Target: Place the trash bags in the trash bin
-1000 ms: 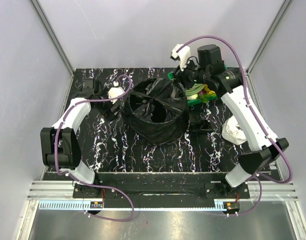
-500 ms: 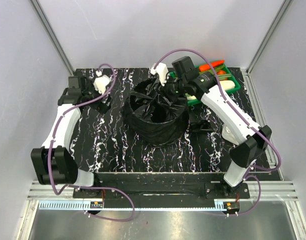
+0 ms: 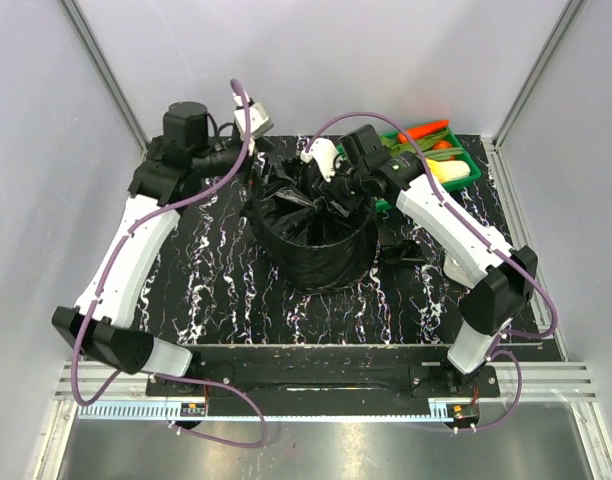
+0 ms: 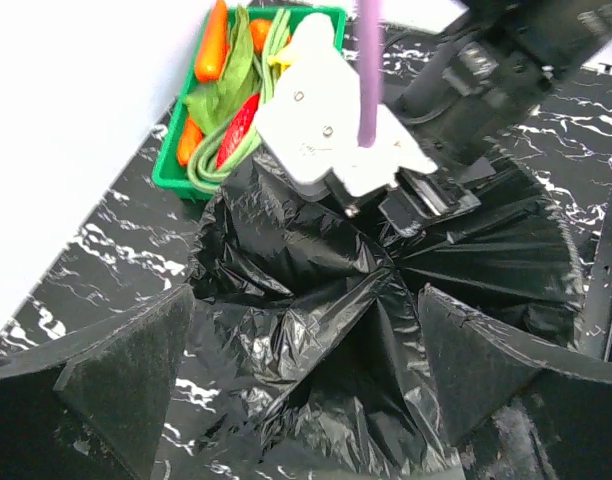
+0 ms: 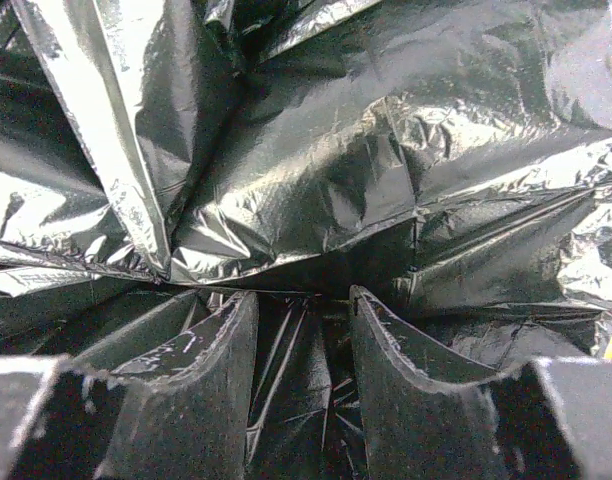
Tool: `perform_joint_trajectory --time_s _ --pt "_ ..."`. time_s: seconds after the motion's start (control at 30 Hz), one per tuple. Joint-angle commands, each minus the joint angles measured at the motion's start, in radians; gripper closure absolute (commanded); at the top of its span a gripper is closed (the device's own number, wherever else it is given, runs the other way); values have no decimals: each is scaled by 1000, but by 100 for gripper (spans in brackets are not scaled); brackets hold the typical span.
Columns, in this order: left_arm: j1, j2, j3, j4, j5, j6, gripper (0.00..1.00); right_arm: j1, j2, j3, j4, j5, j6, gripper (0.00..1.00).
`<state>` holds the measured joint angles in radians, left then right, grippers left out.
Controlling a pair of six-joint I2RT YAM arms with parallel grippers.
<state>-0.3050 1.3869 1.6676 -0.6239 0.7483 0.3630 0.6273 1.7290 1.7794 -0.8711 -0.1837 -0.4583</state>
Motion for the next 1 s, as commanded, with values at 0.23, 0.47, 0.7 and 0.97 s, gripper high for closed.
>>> perform_joint_trajectory --time_s 0.23,0.47,0.7,0.97 --pt "-45 90 -23 78 -141 -134 1 -1 -94 40 75 10 72 42" --pt "-92 93 -17 35 -129 -118 2 -15 -135 104 34 7 109 41" --pt "-226 147 73 -144 -256 121 5 -112 -174 140 26 62 148 40" --pt "-362 311 196 -350 -477 319 25 -210 -212 74 41 23 161 39"
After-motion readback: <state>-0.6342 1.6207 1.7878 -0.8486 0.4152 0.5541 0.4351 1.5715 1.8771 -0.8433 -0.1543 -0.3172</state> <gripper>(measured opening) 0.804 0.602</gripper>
